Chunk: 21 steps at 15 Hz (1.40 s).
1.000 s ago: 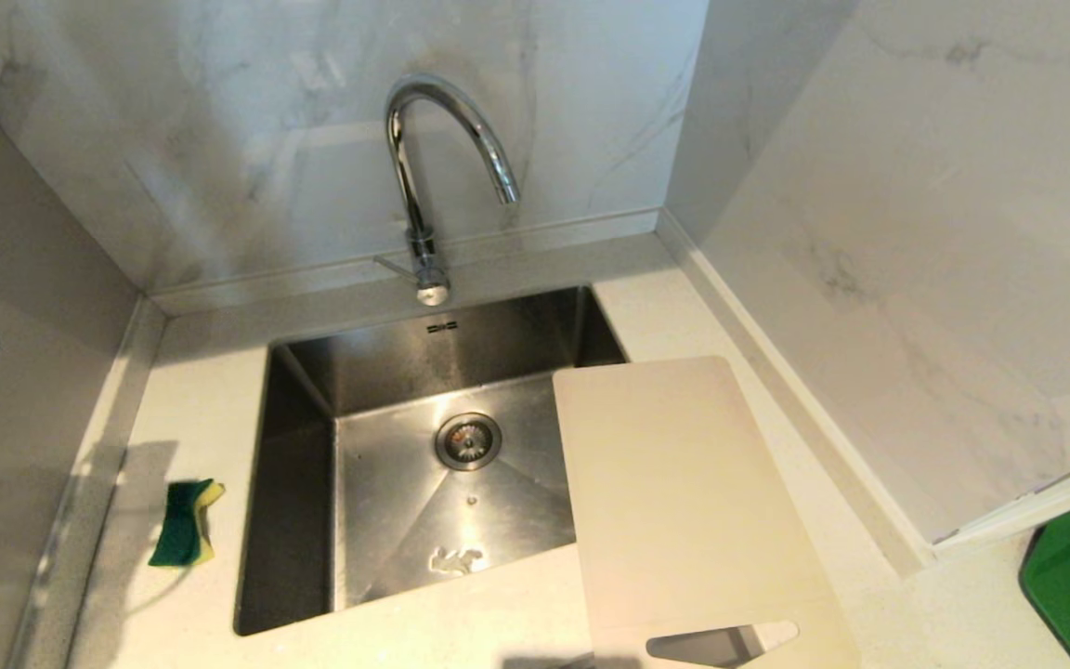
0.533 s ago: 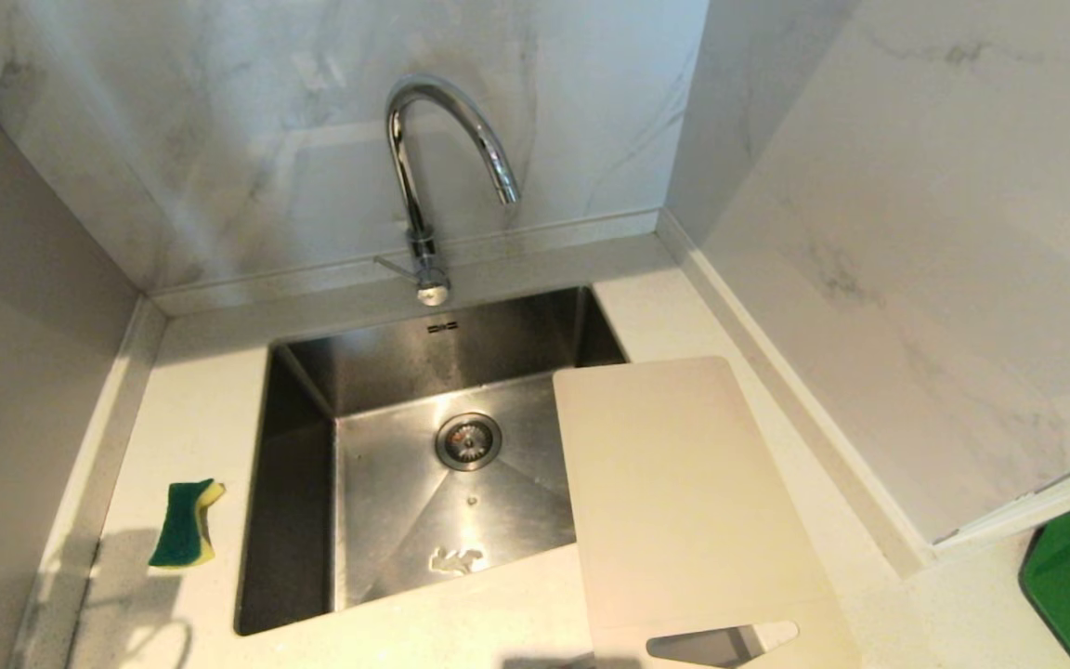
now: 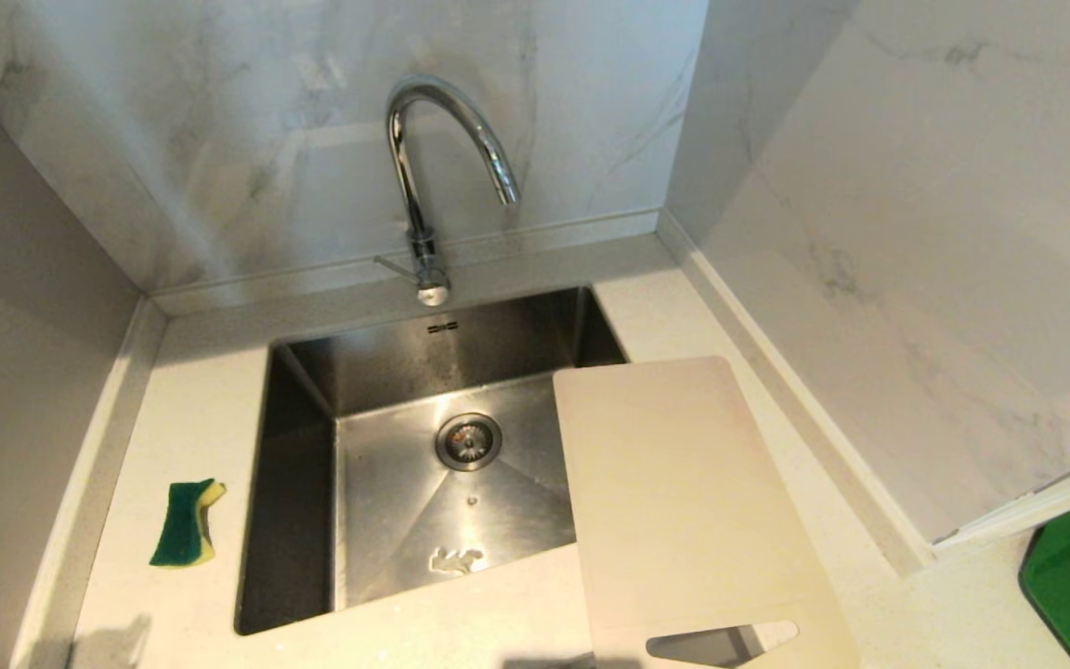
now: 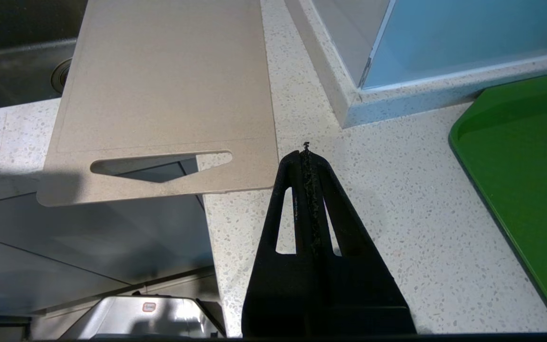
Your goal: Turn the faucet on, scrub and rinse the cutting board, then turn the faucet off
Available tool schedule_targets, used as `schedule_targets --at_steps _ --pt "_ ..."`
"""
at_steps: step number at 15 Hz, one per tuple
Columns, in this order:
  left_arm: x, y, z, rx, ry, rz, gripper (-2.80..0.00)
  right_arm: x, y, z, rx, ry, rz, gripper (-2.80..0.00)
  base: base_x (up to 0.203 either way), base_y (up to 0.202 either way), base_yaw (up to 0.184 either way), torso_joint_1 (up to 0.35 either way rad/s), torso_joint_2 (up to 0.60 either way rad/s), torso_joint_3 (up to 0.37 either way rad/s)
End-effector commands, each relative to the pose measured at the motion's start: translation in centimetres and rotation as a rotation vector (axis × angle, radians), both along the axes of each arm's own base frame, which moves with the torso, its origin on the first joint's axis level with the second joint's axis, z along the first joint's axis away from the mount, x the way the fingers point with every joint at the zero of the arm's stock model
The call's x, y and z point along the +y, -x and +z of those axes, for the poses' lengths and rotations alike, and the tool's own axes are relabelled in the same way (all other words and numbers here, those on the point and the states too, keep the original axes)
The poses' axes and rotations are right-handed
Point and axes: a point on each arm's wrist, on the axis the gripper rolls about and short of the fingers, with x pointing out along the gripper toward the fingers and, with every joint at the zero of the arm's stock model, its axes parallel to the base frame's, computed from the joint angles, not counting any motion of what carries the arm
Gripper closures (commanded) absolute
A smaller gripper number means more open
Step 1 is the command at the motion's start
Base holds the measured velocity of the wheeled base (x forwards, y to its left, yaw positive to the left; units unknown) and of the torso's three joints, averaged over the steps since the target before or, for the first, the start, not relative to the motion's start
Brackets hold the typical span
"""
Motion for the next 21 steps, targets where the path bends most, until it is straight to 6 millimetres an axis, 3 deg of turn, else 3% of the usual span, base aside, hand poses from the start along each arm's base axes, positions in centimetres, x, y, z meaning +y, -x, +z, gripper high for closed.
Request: schedule_targets --at_steps 1,9,21 --pt "-0.4 1.3 -0.7 -0.045 -0.003 -0.011 0.0 0.0 0.0 0.0 0.001 0.001 0.0 0.0 0.0 0.0 0.0 0.0 0.0 0.0" --pt "-1.3 4.9 -3.3 -0.07 -0.005 -0.088 0.0 0.0 0.0 0.0 0.001 -0.001 -0.001 0.0 0.0 0.0 0.0 0.0 0.0 0.0" --pt "-1.6 4.9 -3.9 -0.107 0.036 -0.328 0.0 0.0 0.0 0.0 0.001 -0.002 0.0 0.0 0.0 0.0 0.0 0.0 0.0 0.0"
